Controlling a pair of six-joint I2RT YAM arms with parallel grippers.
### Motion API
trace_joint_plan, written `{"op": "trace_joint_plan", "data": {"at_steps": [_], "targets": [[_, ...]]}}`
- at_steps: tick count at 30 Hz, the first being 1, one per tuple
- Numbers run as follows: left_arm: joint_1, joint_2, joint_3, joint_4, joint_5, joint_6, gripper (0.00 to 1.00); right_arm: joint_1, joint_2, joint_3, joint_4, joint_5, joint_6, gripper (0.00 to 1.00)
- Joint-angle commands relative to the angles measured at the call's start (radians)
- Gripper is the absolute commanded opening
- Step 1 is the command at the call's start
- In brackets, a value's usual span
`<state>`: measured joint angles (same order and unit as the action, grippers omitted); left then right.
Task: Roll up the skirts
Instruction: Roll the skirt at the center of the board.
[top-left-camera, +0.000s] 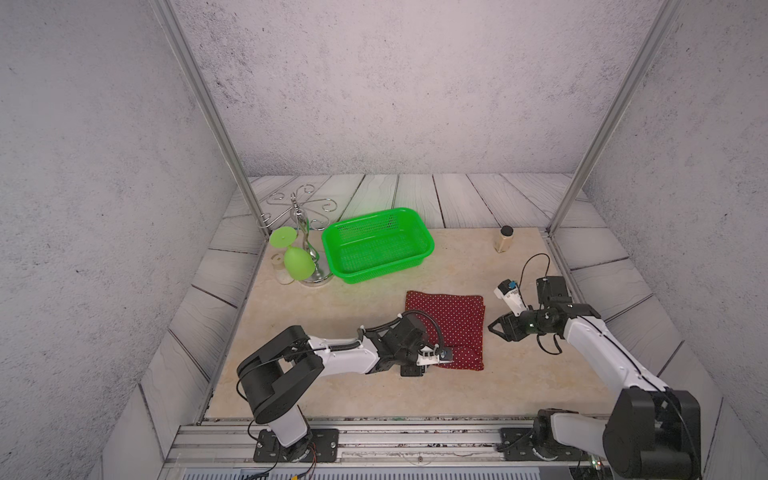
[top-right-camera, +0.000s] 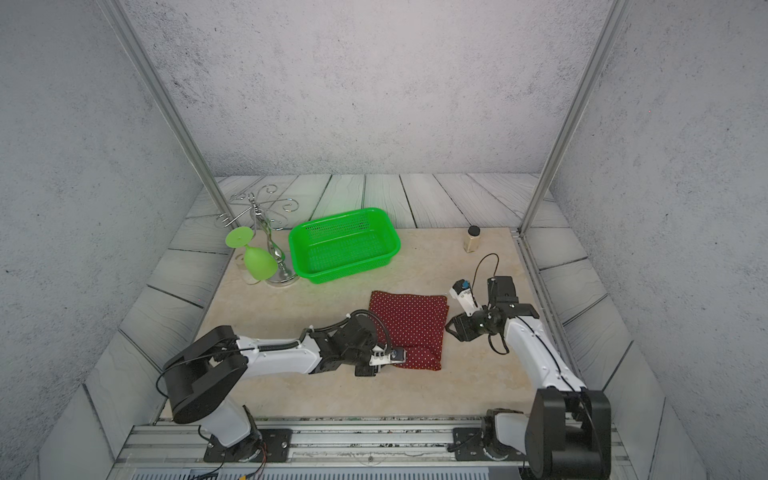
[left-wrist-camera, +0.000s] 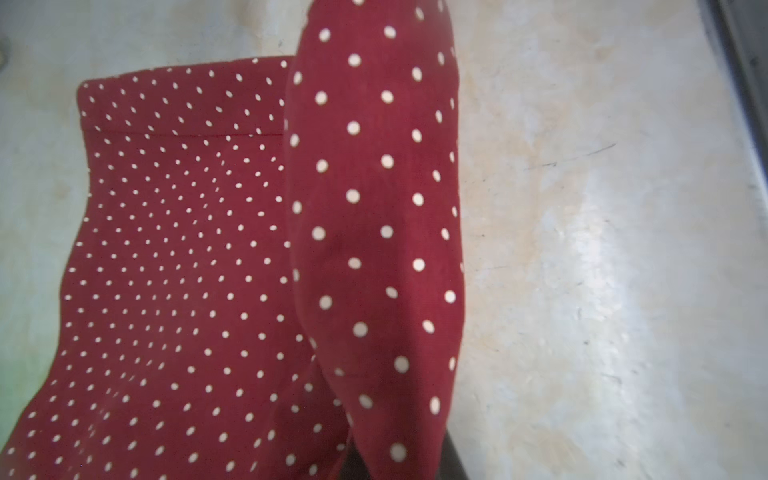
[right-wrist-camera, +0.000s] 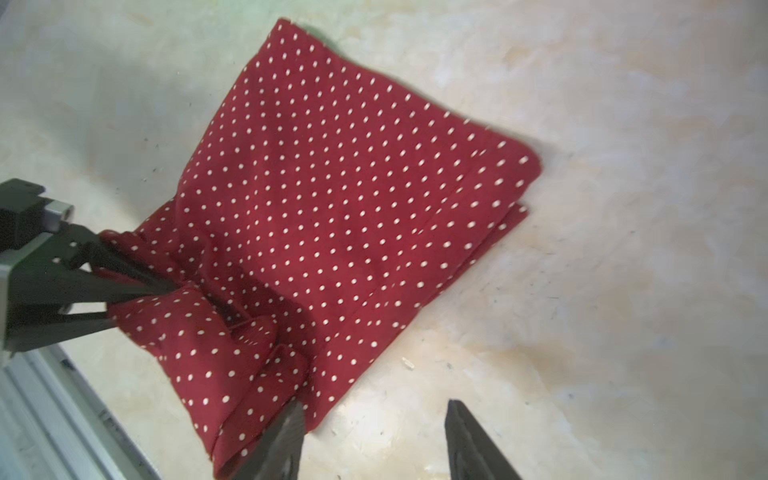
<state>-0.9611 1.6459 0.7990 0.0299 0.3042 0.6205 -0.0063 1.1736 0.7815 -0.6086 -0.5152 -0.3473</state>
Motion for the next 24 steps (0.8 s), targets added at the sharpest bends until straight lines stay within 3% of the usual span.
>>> {"op": "trace_joint_plan", "data": {"at_steps": [1, 5, 7, 11, 15, 20, 24], "targets": [[0.055, -0.021, 0.051, -0.243, 0.164, -0.069, 0.00, -0.003, -0.126, -0.044, 0.102, 0.037, 0.019, 0.56], [0.155, 0.038, 0.171, -0.437, 0.332, -0.122, 0.00, 0.005, -0.246, -0.124, 0.191, -0.146, -0.064, 0.56], [0.202, 0.116, 0.276, -0.567, 0.412, -0.132, 0.00, 0.063, -0.270, -0.173, 0.229, -0.215, -0.145, 0.56], [0.248, 0.239, 0.408, -0.717, 0.533, -0.102, 0.00, 0.276, -0.284, -0.263, 0.325, -0.114, -0.310, 0.64], [0.249, 0.324, 0.485, -0.730, 0.556, -0.134, 0.00, 0.369, -0.180, -0.263, 0.364, -0.136, -0.402, 0.65], [0.249, 0.420, 0.554, -0.717, 0.585, -0.169, 0.00, 0.518, 0.006, -0.217, 0.391, 0.003, -0.560, 0.66], [0.257, 0.470, 0.597, -0.734, 0.636, -0.177, 0.00, 0.576, 0.123, -0.196, 0.492, 0.133, -0.595, 0.66]]}}
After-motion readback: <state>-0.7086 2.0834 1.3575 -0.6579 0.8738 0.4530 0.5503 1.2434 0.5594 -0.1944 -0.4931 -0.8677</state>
